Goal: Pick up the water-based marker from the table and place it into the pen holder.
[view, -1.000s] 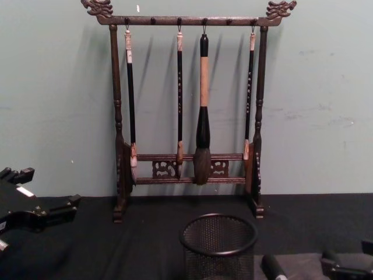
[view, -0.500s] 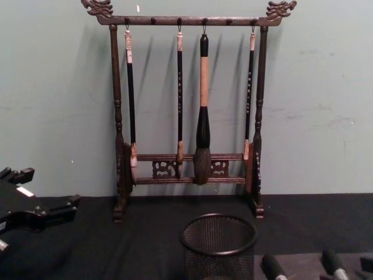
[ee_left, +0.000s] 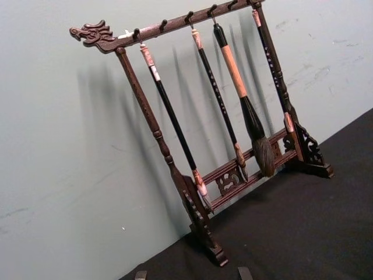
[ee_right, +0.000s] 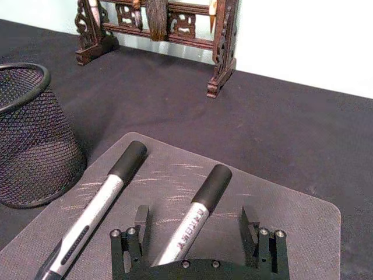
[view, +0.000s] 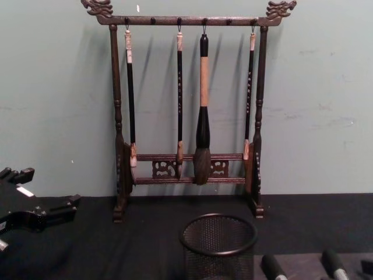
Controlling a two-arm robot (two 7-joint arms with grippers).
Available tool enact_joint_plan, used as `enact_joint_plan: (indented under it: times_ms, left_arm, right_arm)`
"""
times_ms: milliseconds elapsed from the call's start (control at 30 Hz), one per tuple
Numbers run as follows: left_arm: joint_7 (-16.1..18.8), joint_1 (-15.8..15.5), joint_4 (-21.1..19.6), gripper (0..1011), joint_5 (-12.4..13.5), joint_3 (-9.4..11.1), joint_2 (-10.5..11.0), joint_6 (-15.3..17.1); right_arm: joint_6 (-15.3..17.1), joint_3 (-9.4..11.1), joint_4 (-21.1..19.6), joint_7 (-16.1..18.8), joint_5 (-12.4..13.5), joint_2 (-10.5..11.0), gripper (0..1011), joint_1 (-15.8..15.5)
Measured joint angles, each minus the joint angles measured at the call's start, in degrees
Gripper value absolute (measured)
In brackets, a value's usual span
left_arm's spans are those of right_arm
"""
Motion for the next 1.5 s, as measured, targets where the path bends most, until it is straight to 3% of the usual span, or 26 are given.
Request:
enact_joint_plan:
  times_ms: [567,1000,1233,1500]
  left_arm:
    - [0.0,0.0,0.0,1009,0.0,0.0,0.0,0.0]
    - [0.0,0.0,0.0,1009,0.0,0.0,0.0,0.0]
    - [0.0,0.0,0.0,1009,0.0,0.0,0.0,0.0]
    - [0.0,0.0,0.0,1009,0.0,0.0,0.0,0.0]
  right_arm:
    - [0.3,1.0,0.7,1.3,-2.6,-1.2,1002,-0.1]
    - [0.2,1.0,0.6,1.2,-2.5,-1.1,1002,-0.1]
    - [0.2,0.9,0.6,1.2,-2.4,-1.1,887,-0.1]
    - [0.2,0.9,0.6,1.2,-2.3,-1.0,629,-0.1]
